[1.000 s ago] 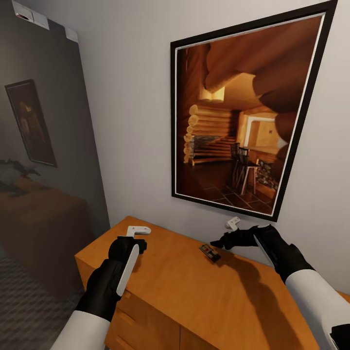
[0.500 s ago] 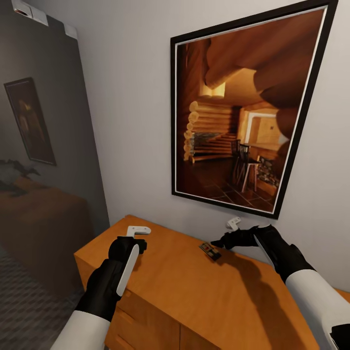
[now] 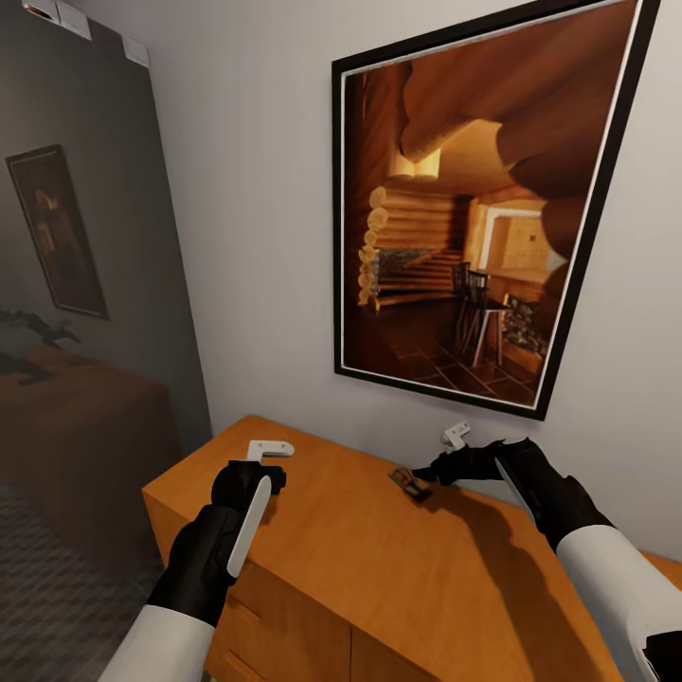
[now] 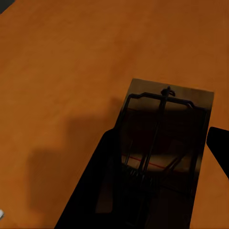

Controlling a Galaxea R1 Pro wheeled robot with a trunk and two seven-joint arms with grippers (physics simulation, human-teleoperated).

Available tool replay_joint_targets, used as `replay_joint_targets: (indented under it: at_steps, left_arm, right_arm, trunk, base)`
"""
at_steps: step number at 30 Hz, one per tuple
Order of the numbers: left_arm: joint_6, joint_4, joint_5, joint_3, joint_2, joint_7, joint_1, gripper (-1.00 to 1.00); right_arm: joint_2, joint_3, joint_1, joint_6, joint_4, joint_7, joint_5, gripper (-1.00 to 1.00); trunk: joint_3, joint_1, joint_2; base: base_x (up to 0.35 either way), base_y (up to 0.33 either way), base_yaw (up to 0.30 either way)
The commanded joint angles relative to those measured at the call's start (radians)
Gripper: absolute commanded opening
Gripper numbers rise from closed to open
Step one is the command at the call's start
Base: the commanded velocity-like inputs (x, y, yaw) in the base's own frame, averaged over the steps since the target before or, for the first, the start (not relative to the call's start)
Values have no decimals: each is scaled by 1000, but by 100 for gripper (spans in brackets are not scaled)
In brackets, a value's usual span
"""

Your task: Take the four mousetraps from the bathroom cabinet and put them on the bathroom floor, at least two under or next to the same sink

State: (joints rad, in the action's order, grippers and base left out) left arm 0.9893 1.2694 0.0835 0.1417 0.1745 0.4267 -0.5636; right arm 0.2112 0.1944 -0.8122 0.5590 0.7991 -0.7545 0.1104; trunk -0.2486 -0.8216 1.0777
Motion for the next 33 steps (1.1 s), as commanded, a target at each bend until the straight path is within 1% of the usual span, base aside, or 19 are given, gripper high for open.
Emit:
replay_joint_targets:
  at_steps: [1,2,9,11,13,14,15,17,19,21,22,23,24,25,26,27,30,33]
  left_arm:
    - [3,1,9,1,0,9,-1,-100]
    - [3,1,9,1,0,9,-1,-100]
    - [3,4,9,2,0,9,-1,-100]
    - [4,10,10,14,0,10,-1,-100]
    - [6,24,10,55,0,12,-1,-100]
    - [7,30,11,66,0,12,-1,-100]
    - [9,45,11,87,0,13,-1,-100]
    - [13,71,12,107,0,12,-1,-100]
    - [16,96,16,117,0,12,-1,-100]
    - [18,116,34,123,0,12,-1,-100]
    - [19,125,57,125,0,12,-1,-100]
    - [19,132,88,126,0,13,-1,-100]
    - [19,137,106,126,0,13,-1,-100]
    - [20,145,140,127,0,14,-1,-100]
    - [20,149,157,127,0,15,-1,-100]
    - [20,158,185,128,0,15,-1,-100]
    - [21,177,220,127,0,17,-1,-100]
    - [21,185,229,125,0,18,-1,-100]
  right_arm:
    - [1,1,-1,1,1,-6,10,100]
    - [1,2,-1,1,1,-6,11,100]
    - [1,3,-1,1,0,-6,11,100]
    - [1,4,-1,1,0,-6,11,100]
    - [1,5,-1,1,0,-6,11,100]
    - [1,5,-1,1,0,-6,11,100]
    - [1,5,-1,1,0,-6,11,100]
    - [0,5,-1,1,0,-6,11,100]
    - [0,6,-1,1,0,-6,11,100]
    - [-1,6,-1,1,0,-6,11,100]
    - [-1,6,-1,1,0,-6,11,100]
    - [-1,6,-1,1,0,-6,11,100]
    - [-1,6,-1,1,0,-6,11,100]
    - [-1,6,-1,1,0,-6,11,100]
    - [-1,6,-1,1,0,-6,11,100]
    - [-1,6,-1,1,0,-6,11,100]
    - [-1,7,-1,1,0,-6,11,100]
    - [-1,7,-1,1,0,-6,12,100]
  trunk:
    - [-5,-4,8]
    - [-8,-8,15]
    - [-8,-8,15]
    - [-8,-8,15]
    - [-8,-8,15]
    - [-8,-8,15]
    - [-8,-8,15]
    - [-8,-8,15]
    - [-8,-8,15]
    - [-8,-8,15]
    - [-8,-8,15]
    - [-8,-8,15]
    - [-8,-8,15]
    - [-8,-8,15]
    - [-8,-8,15]
    - [-8,-8,15]
    - [-8,-8,15]
    - [-8,-8,15]
  base:
    - [0,0,0]
    - [0,0,0]
    - [0,0,0]
    - [0,0,0]
    - [0,0,0]
    - [0,0,0]
    - [0,0,0]
    - [0,0,0]
    - [0,0,0]
    - [0,0,0]
    - [0,0,0]
    - [0,0,0]
    - [0,0,0]
    - [0,0,0]
    - [0,0,0]
    - [0,0,0]
    - [0,0,0]
    - [0,0,0]
